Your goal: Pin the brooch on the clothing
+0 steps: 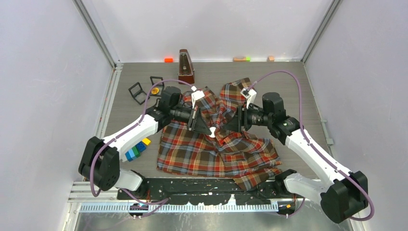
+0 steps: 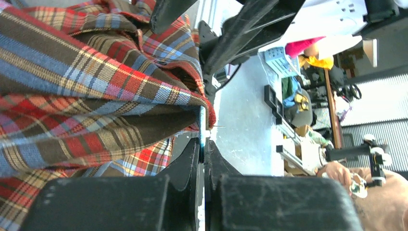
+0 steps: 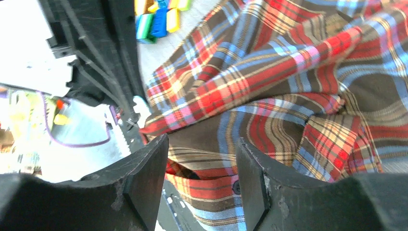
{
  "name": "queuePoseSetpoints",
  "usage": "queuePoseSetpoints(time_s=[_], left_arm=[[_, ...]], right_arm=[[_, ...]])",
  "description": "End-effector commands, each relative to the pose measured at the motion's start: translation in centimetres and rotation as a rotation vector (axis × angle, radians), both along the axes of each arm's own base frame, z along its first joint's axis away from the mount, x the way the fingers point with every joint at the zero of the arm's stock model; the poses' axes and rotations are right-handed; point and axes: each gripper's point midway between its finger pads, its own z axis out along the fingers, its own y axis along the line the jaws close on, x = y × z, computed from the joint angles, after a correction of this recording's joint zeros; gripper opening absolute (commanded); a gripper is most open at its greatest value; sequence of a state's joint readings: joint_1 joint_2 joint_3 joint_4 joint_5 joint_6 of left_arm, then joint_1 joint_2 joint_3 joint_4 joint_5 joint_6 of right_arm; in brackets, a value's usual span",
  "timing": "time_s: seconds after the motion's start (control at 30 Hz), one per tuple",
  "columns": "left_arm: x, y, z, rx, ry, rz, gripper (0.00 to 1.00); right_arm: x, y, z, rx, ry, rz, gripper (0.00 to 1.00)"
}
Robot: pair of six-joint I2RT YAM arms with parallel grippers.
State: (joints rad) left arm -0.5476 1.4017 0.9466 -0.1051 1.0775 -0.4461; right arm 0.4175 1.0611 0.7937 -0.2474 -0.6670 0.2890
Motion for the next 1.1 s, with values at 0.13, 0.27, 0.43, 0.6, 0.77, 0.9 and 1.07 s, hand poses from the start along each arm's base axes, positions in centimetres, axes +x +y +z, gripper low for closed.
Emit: queuePoseSetpoints(time_s=[0.13,0.27,0.43,0.6,0.77,0.9,1.07], left_arm=[[-3.0,0.8,2.8,-0.103,-0.008,-0.175,0.0],[-3.3,0.9,3.3,-0.12,-0.008,-0.2,0.0],[-3.7,0.9,3.6,-0.132,-0.005,-0.219,0.0],[-3.9,0.7,3.7,-0.136,0.0,-0.233,0.0],[-4.2,0.6,3.9,-0.145,0.001,-0.248,0.0],[-4.3,0.6,3.8,-0.144,0.005,-0.252,0.0],[-4.5,0.5,3.9,-0.147,0.005,-0.26,0.0]], right_arm=[[-3.0,1.8,6.0,0.166,-0.166,0.228,0.6],[-4.2,3.0,5.8,0.172,-0.159,0.316,0.6],[-5.0,3.8,4.8,0.161,-0.134,0.371,0.6],[-5.8,4.6,4.3,0.151,-0.136,0.417,0.6],[-5.7,5.0,4.1,0.147,-0.136,0.422,0.6],[-5.6,5.4,3.7,0.141,-0.12,0.428,0.59],[-5.3,5.7,3.3,0.135,-0.105,0.424,0.55]])
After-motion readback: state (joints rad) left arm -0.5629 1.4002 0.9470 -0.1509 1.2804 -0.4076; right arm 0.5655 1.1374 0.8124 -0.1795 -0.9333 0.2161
